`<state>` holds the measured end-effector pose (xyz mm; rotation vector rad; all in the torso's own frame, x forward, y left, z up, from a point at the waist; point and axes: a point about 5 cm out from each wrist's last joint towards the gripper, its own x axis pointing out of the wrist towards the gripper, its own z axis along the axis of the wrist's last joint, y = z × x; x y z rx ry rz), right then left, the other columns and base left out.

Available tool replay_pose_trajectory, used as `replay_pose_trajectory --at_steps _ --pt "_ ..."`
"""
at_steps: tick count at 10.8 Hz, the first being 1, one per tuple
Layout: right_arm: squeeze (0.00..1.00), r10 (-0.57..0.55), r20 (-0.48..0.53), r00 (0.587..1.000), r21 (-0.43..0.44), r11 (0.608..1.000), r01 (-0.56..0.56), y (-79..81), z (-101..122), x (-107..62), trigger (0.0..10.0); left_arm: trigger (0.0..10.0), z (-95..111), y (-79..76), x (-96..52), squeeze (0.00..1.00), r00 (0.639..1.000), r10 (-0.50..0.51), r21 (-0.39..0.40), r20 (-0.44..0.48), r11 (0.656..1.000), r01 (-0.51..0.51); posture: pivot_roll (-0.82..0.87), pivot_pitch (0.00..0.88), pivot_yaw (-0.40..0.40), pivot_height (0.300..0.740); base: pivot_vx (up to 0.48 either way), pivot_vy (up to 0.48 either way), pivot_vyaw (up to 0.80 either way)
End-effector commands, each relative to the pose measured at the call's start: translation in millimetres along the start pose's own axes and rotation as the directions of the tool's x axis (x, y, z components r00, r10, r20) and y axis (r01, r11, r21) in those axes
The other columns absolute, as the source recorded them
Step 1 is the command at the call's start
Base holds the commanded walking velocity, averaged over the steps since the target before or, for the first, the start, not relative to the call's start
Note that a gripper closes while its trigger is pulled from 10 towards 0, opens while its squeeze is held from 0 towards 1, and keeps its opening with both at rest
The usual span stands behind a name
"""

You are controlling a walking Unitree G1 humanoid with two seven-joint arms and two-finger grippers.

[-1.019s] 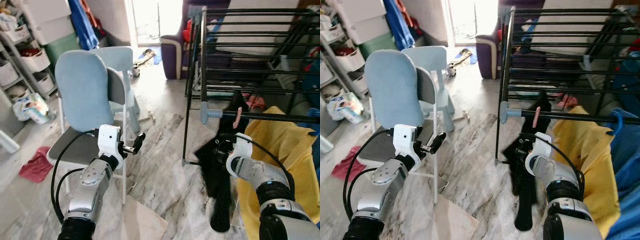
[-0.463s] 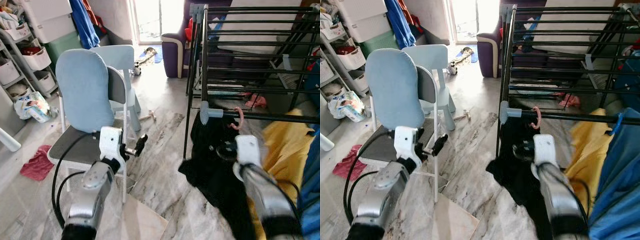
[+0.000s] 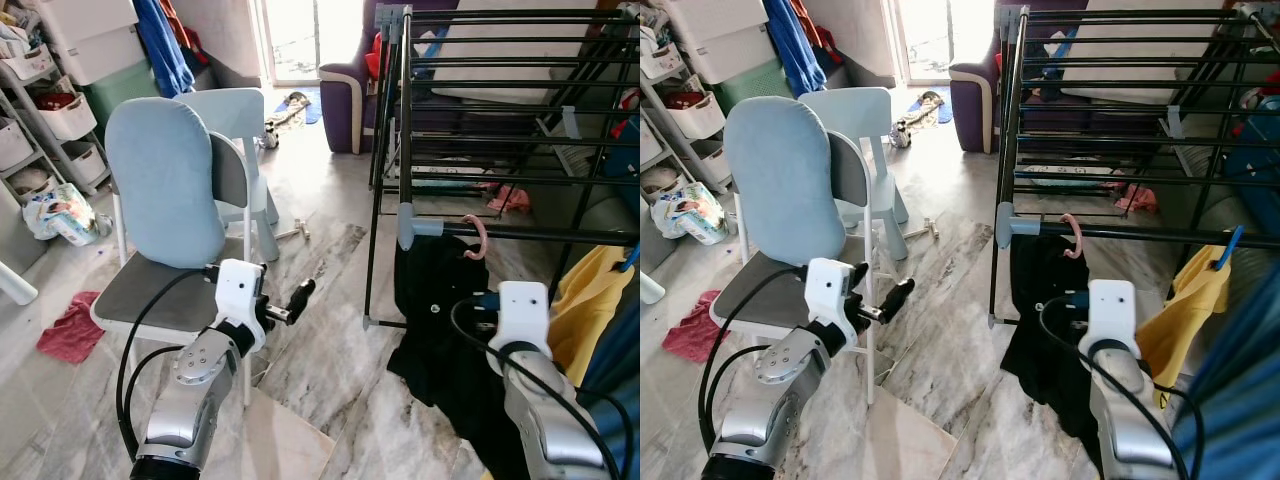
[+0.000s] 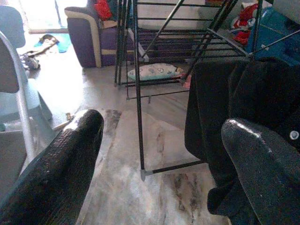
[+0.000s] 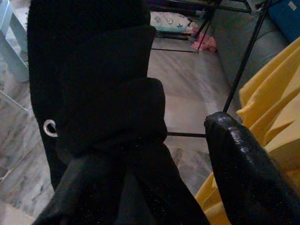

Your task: Hang hanger

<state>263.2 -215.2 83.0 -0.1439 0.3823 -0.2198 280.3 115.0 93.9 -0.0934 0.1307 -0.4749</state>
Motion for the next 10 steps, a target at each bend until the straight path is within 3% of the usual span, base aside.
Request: replay_pose_trajectory --at_steps 1,4,6,7,10 --pt "1.0 0.014 0.025 1.0 -0.004 1.0 -0.014 5.2 6 -4.1 10.0 10.0 3 -0.4 -1.0 0.0 1.0 -0.015 0.015 0.003 1.0 0.015 -0.19 0.0 0.074 0.74 0.0 0.0 0.0" --pt "1.0 0.018 0.099 0.995 -0.027 1.0 -0.016 3.7 10 -18.1 10.0 10.0 3 -3.6 -1.5 0.0 0.998 -0.055 0.024 -0.009 0.998 0.055 -0.19 0.0 0.077 0.74 0.0 0.0 0.0" --pt "1.0 0.029 0.164 0.986 0.009 0.999 -0.031 1.9 12 -32.7 10.0 10.0 3 -10.3 -2.5 0.0 0.992 -0.122 0.058 -0.021 0.991 0.123 -0.2 0.0 0.083 0.74 0.0 0.0 0.0" --pt "1.0 0.025 0.17 0.985 -0.015 1.0 -0.023 1.0 9 -39.1 10.0 10.0 3 -15.1 -3.1 0.0 0.987 -0.159 0.075 -0.028 0.984 0.161 -0.2 0.0 0.086 0.74 0.0 0.0 0.0" --pt "1.0 -0.061 0.323 0.944 -0.063 0.994 0.086 -14.1 23 -65.8 10.0 10.0 2 -18.3 -3.9 0.0 0.984 -0.172 0.08 -0.032 0.981 0.175 -0.23 0.0 0.098 0.74 0.0 0.0 0.0"
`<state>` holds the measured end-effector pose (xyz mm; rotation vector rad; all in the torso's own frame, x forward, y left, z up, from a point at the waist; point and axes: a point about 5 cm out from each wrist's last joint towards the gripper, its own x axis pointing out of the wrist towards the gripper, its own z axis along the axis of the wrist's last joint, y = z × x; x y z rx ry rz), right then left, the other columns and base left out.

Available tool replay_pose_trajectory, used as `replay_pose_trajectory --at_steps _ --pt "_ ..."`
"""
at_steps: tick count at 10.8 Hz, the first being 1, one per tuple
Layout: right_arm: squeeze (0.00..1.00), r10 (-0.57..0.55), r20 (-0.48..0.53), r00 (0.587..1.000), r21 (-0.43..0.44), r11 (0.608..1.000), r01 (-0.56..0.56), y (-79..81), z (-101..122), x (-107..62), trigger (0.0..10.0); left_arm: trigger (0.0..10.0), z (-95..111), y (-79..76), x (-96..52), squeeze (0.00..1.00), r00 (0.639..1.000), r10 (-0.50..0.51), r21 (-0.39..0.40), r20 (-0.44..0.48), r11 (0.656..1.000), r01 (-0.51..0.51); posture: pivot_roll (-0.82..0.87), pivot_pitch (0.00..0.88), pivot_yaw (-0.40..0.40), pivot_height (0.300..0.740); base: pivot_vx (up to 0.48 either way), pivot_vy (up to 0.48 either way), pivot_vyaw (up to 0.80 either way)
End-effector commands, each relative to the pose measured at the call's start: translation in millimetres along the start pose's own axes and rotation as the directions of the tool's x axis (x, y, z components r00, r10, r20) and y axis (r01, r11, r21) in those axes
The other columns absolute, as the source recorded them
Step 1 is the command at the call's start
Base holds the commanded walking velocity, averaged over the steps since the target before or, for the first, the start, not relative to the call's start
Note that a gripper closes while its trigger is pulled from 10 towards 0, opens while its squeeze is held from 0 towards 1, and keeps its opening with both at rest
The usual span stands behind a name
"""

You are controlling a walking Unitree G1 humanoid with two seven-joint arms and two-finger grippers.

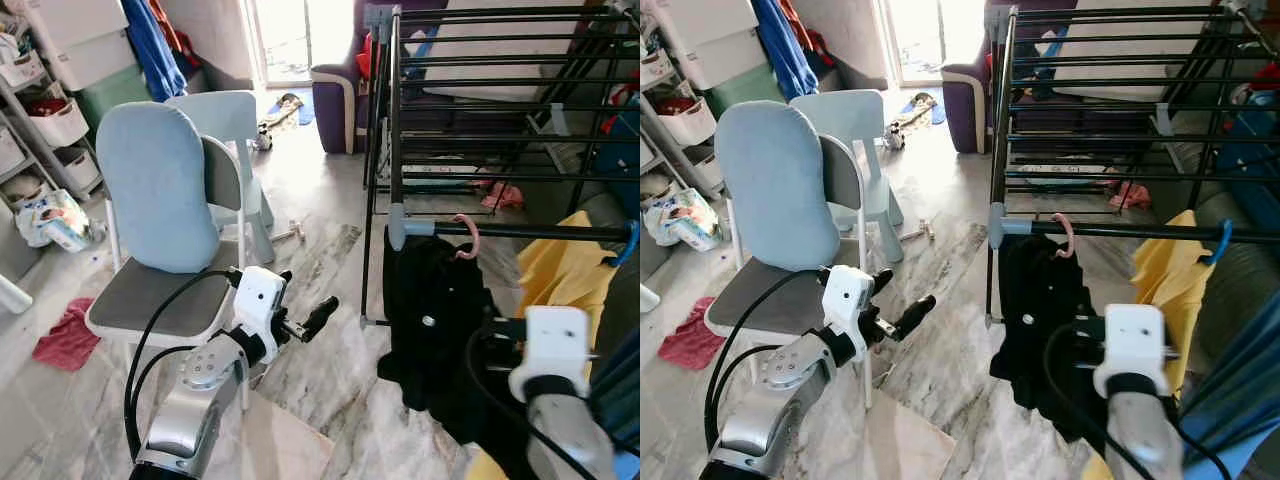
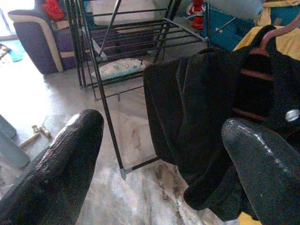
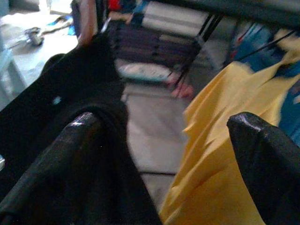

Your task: Hang hanger

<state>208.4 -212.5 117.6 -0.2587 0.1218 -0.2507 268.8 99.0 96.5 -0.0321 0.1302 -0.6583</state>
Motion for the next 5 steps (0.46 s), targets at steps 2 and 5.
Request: replay_pose_trajectory --at_steps 2,5 --pt "1.0 -0.106 0.121 0.987 -0.06 0.992 0.114 -18.1 22 2.0 10.0 10.0 5 -1.5 5.0 0.0 1.0 -0.021 0.022 0.006 1.0 0.021 -0.24 0.0 0.103 0.74 0.0 0.0 0.0" --pt "1.0 -0.062 0.094 0.994 -0.054 0.996 0.067 -18.1 17 10.1 10.0 10.0 4 -0.6 6.5 0.0 1.0 -0.029 0.03 0.002 0.999 0.029 -0.25 0.0 0.105 0.74 0.0 0.0 0.0"
